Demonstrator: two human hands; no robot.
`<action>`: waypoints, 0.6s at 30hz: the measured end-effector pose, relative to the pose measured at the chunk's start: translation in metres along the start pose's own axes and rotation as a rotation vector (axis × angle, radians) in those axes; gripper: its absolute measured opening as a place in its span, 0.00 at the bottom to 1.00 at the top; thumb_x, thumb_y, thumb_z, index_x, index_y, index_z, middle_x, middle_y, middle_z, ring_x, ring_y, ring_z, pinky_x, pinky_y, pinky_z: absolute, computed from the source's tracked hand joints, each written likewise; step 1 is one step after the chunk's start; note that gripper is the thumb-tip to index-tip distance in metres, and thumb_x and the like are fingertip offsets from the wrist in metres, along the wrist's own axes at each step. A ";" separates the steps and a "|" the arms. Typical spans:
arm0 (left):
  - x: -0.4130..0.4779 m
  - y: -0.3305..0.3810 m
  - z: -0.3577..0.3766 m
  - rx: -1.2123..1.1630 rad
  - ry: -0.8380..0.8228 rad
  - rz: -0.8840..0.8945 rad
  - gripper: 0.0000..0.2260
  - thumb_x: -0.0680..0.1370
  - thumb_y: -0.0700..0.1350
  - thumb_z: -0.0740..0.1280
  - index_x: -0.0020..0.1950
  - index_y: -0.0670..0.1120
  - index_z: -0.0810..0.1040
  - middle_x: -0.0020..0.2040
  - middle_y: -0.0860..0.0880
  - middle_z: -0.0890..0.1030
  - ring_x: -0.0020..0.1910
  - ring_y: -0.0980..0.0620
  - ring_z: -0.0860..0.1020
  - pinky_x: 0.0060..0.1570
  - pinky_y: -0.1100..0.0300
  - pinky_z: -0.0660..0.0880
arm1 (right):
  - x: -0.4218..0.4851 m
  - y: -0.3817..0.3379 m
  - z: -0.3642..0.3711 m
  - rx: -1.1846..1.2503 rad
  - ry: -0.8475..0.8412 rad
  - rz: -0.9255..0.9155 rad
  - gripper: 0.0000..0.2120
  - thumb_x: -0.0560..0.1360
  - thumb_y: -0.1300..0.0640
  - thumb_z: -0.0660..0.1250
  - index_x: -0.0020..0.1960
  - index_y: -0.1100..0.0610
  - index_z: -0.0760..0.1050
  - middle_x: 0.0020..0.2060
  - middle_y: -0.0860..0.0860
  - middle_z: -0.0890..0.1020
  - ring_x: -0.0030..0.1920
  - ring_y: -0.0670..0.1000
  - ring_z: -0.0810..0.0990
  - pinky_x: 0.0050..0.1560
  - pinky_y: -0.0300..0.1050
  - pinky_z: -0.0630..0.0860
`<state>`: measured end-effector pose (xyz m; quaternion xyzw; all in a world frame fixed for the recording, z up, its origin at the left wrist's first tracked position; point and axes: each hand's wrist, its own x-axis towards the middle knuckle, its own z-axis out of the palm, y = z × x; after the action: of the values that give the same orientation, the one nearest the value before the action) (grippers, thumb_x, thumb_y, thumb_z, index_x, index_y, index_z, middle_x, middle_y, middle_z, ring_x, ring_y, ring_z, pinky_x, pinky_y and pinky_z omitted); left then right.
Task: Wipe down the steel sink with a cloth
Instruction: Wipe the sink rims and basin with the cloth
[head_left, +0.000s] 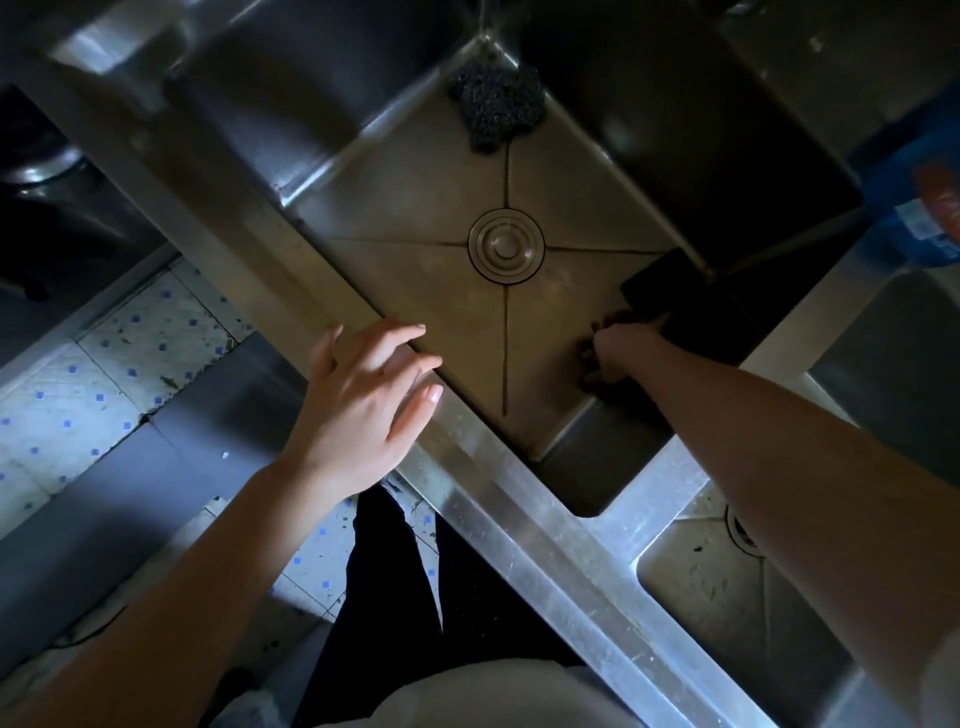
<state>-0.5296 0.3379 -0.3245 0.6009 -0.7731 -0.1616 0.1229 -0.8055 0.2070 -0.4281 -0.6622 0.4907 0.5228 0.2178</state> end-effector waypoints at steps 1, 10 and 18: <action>0.000 0.000 0.000 -0.003 0.003 0.002 0.17 0.78 0.52 0.55 0.53 0.47 0.81 0.61 0.47 0.76 0.61 0.50 0.71 0.63 0.45 0.58 | -0.001 -0.006 0.004 -0.033 -0.006 -0.032 0.33 0.70 0.37 0.67 0.66 0.57 0.71 0.64 0.58 0.74 0.63 0.61 0.73 0.64 0.56 0.72; -0.002 0.001 -0.002 -0.003 -0.013 0.008 0.18 0.78 0.52 0.55 0.54 0.46 0.81 0.61 0.47 0.77 0.61 0.49 0.72 0.62 0.44 0.59 | -0.016 -0.082 0.041 -0.229 -0.072 -0.381 0.27 0.77 0.50 0.60 0.74 0.56 0.59 0.70 0.57 0.68 0.68 0.60 0.69 0.66 0.62 0.67; 0.007 -0.008 -0.003 0.017 0.010 0.004 0.17 0.78 0.52 0.55 0.53 0.47 0.81 0.61 0.48 0.77 0.60 0.49 0.73 0.62 0.44 0.59 | -0.006 -0.053 0.026 -0.238 0.034 -0.155 0.28 0.77 0.50 0.59 0.73 0.58 0.57 0.68 0.58 0.69 0.66 0.62 0.70 0.64 0.63 0.68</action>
<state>-0.5232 0.3292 -0.3244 0.6013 -0.7750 -0.1517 0.1217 -0.7712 0.2531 -0.4436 -0.7281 0.3762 0.5476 0.1690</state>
